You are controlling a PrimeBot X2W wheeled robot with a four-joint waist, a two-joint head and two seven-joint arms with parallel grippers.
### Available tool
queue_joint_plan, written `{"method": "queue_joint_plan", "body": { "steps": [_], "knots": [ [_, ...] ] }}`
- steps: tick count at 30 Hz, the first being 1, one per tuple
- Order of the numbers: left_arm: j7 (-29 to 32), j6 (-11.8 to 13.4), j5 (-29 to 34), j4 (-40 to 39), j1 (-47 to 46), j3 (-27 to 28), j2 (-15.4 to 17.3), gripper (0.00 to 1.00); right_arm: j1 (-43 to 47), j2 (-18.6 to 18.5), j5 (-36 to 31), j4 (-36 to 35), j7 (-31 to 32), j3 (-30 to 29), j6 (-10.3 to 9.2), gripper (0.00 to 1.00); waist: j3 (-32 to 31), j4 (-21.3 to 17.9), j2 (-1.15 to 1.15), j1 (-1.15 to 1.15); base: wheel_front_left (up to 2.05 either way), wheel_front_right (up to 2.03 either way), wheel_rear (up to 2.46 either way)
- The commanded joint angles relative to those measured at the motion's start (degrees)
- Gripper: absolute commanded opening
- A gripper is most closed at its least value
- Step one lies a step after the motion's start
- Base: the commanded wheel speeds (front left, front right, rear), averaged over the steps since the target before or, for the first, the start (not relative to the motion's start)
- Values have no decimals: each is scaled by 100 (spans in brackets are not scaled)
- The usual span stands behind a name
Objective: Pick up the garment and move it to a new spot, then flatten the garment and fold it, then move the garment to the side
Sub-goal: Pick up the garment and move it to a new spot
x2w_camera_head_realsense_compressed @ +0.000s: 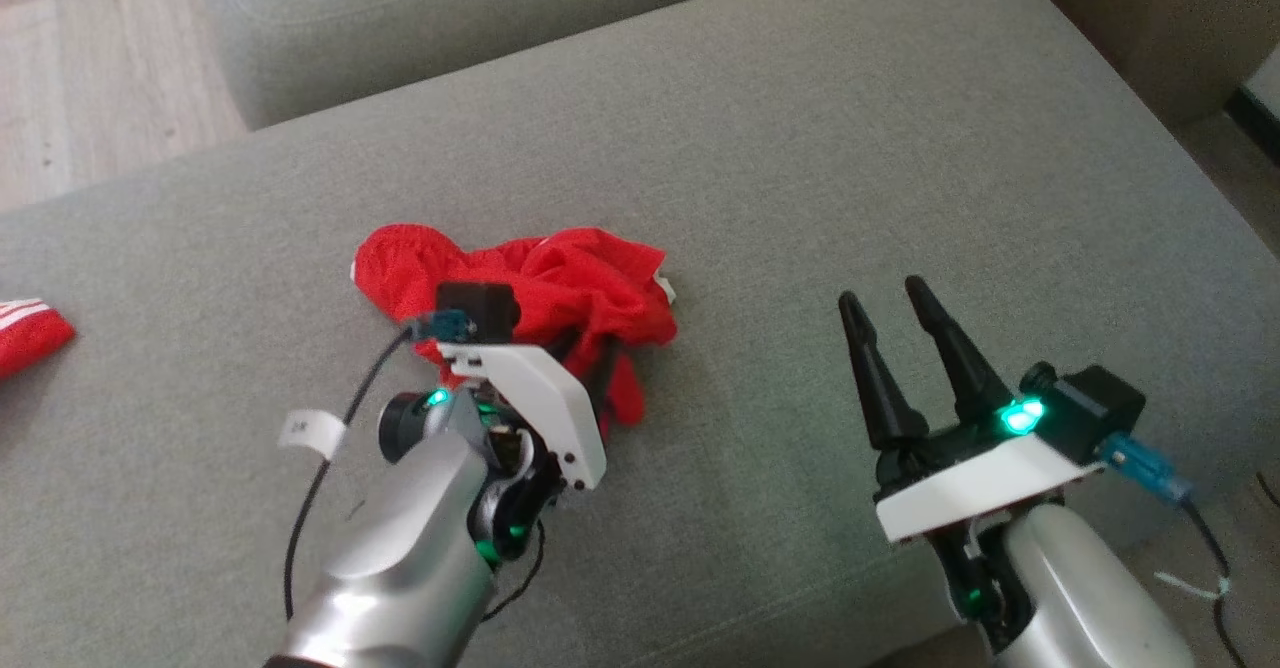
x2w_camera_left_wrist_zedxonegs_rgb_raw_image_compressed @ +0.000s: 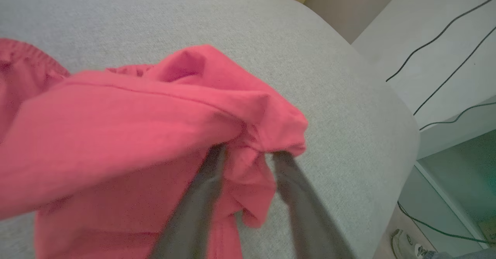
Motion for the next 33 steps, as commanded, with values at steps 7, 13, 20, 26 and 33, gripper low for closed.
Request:
{"method": "queue_joint_plan", "body": {
  "steps": [7,13,20,26,33],
  "knots": [
    [-1038,-62,-317,311,-840,-510,121,100,-217,-52,20,-146,-62,-79,-4,100,-52,284,0,1,0,0,0],
    [-1291,-125,-328,-31,-1113,-345,361,100,-105,-81,-24,-205,-62,-274,-4,100,-229,671,0,1,0,0,0],
    [-1753,371,-263,-1258,-697,269,1376,100,13,-122,-56,-306,-62,-427,-4,100,-330,960,0,1,0,0,0],
    [-2063,999,-78,-2356,546,875,1895,100,211,-138,-78,-387,-62,-480,-4,100,-333,1086,0,1,0,0,0],
    [-2092,1340,642,-3496,1952,1905,1555,100,366,-182,-46,-441,-62,-536,-4,100,-292,1113,0,1,0,0,0]
  ]
}}
